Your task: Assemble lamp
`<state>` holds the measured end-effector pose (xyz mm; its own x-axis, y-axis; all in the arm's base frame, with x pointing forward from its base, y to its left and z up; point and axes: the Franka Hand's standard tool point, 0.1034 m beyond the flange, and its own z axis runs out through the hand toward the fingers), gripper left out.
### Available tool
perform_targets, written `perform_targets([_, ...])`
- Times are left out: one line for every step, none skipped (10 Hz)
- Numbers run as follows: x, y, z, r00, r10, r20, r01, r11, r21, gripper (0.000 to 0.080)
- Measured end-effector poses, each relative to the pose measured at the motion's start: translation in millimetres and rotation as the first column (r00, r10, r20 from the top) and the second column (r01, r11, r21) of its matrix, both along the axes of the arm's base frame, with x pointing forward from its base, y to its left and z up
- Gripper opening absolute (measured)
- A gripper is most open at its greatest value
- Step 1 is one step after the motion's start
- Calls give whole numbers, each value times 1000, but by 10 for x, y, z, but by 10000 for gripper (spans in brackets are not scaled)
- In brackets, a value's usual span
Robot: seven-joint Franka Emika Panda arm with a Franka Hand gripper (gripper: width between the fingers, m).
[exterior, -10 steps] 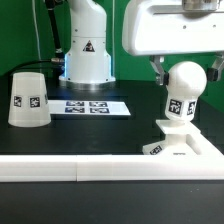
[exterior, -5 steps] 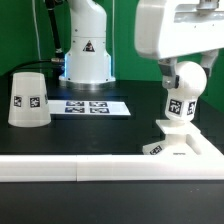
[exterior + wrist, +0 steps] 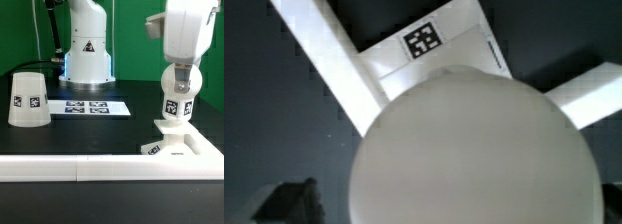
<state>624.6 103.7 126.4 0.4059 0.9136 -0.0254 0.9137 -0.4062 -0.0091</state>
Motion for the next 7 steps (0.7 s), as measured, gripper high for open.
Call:
perform_targets([-2,-19,-7,999,35,1,-35,999,-2,698])
perform_targets([-18,-48,-22,999,53,1,-53,999,-8,698])
perform_targets([-36,-58,-24,1000,8,1,-8,1000,-12,698])
perform_targets([-50,-66,-36,1000,-3,-1,3,1000,-13,698])
perform_targets([-56,-71,-43,1000,-7,-3,7,1000,-13,698])
perform_targets([-56,-74,-46,1000,-7,-3,7,1000,-13,698])
perform_targets([-58,-76,-50,1000,-8,-4,8,1000,-14,578])
